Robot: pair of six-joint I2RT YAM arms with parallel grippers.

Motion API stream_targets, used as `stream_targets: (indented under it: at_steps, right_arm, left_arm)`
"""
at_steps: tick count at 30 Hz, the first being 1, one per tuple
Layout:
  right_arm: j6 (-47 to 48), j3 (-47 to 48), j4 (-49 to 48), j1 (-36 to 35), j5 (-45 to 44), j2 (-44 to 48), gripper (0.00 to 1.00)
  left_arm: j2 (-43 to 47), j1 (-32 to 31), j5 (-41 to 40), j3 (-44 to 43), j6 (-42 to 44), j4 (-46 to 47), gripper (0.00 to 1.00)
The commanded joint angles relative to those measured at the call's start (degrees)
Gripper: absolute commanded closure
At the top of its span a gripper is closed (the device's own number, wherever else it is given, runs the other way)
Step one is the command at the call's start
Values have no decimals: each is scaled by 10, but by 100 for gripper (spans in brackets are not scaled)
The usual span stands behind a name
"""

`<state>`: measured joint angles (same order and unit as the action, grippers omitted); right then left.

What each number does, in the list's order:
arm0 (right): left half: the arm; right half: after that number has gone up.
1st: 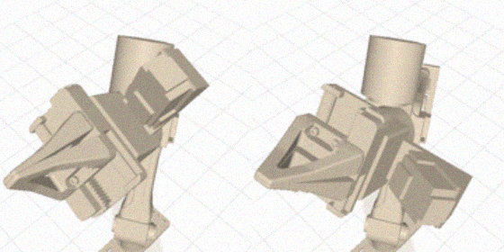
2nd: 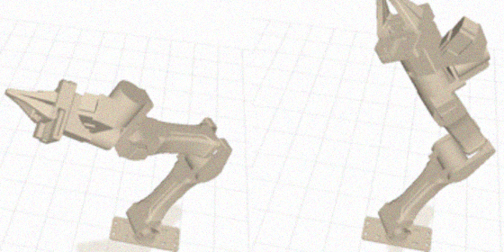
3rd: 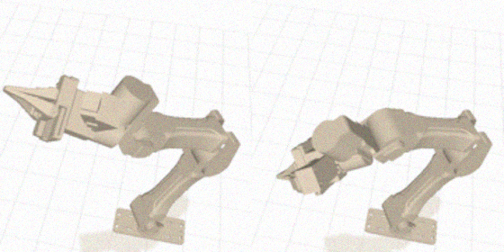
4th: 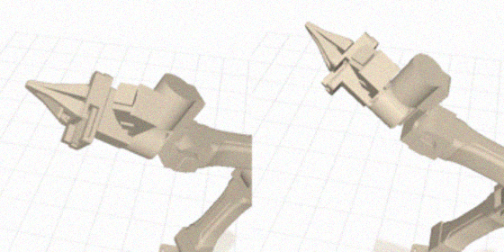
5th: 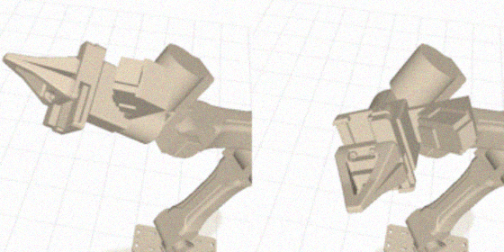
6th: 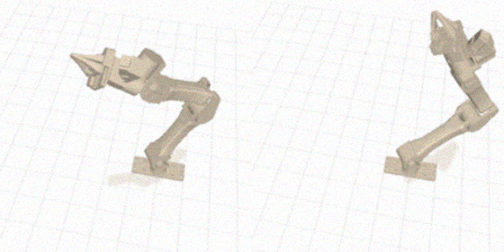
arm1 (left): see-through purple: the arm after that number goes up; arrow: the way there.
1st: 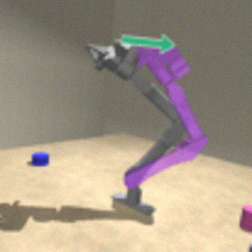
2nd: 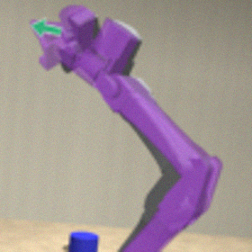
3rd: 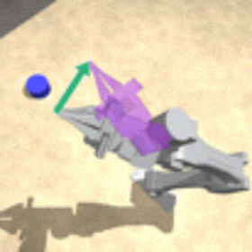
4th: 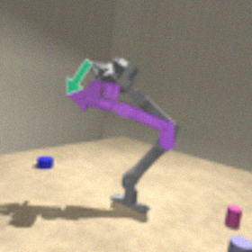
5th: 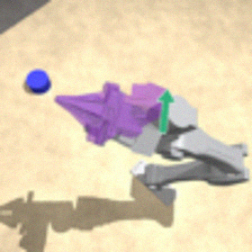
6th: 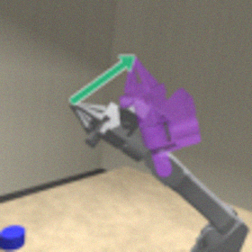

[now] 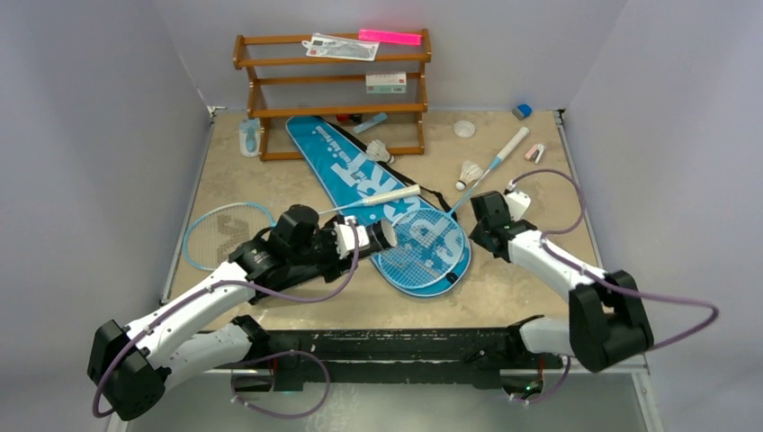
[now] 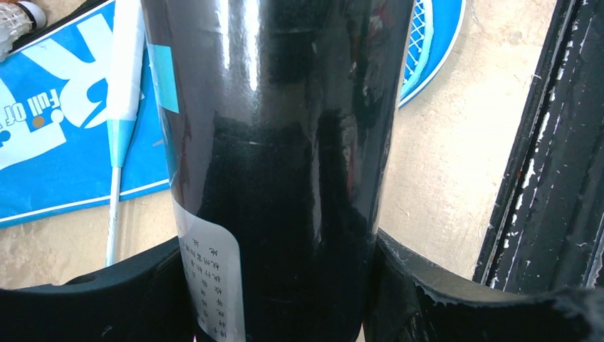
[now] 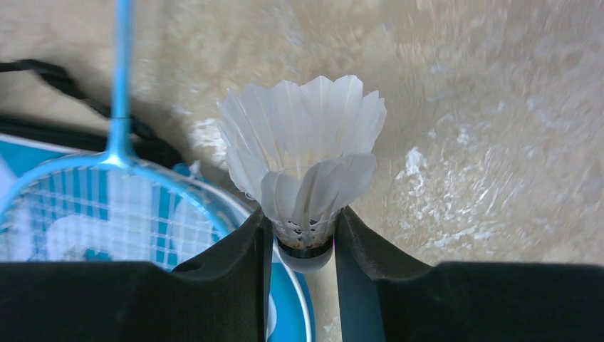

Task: Pack up the badminton gear
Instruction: Pick up the shuttlecock at the center of the board.

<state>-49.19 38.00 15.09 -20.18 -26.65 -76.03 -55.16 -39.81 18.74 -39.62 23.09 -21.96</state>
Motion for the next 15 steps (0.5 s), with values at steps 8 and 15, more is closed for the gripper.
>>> stream_targets:
  at_steps: [8,15]
  right_arm:
    - [284,0,-119,-20,262,129,88]
    - [327,10,-149,-167,329,110,87]
  left_arm:
    - [42,6,-72,2,-19,27,55]
    - [68,18,-164,5,-23,37,55]
